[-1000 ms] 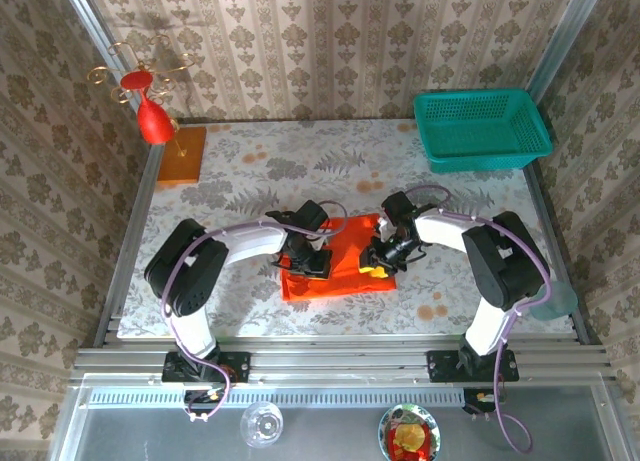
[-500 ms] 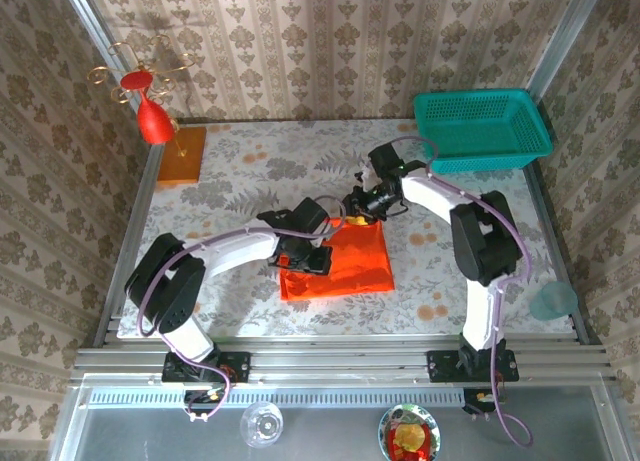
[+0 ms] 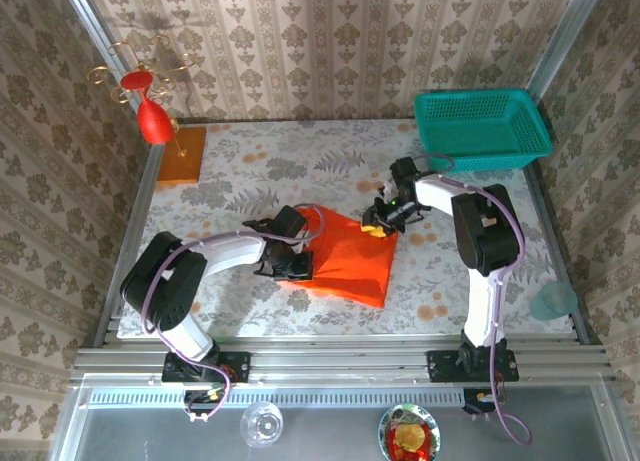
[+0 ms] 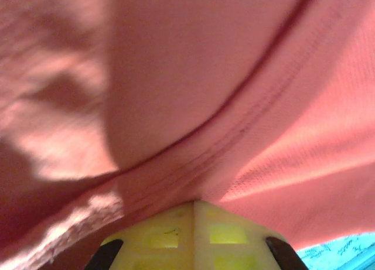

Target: Fold the inside-out t-shirt

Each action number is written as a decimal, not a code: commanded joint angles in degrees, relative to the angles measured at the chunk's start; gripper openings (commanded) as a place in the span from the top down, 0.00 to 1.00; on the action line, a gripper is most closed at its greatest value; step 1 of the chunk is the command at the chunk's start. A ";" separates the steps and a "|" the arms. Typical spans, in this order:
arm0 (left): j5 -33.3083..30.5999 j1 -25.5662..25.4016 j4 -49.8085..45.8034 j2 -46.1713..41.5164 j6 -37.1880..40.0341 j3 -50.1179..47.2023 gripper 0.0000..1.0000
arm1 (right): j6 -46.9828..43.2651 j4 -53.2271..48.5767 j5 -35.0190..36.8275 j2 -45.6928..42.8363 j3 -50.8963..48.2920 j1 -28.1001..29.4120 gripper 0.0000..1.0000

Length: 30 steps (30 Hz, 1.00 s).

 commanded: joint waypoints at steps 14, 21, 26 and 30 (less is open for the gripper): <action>0.86 9.45 -9.66 15.13 15.35 19.75 0.93 | 13.68 6.33 4.83 -29.49 -36.56 12.99 0.71; 2.53 10.01 -8.81 10.19 14.38 20.51 0.89 | 16.13 1.46 9.21 -40.26 -35.26 14.28 0.70; 1.64 12.02 -5.70 5.30 11.45 16.52 0.80 | 13.93 -0.61 11.33 -38.73 -29.40 13.16 0.69; 1.79 14.14 -2.95 3.86 9.22 13.10 0.77 | 12.61 0.65 11.24 -32.42 -22.66 13.82 0.69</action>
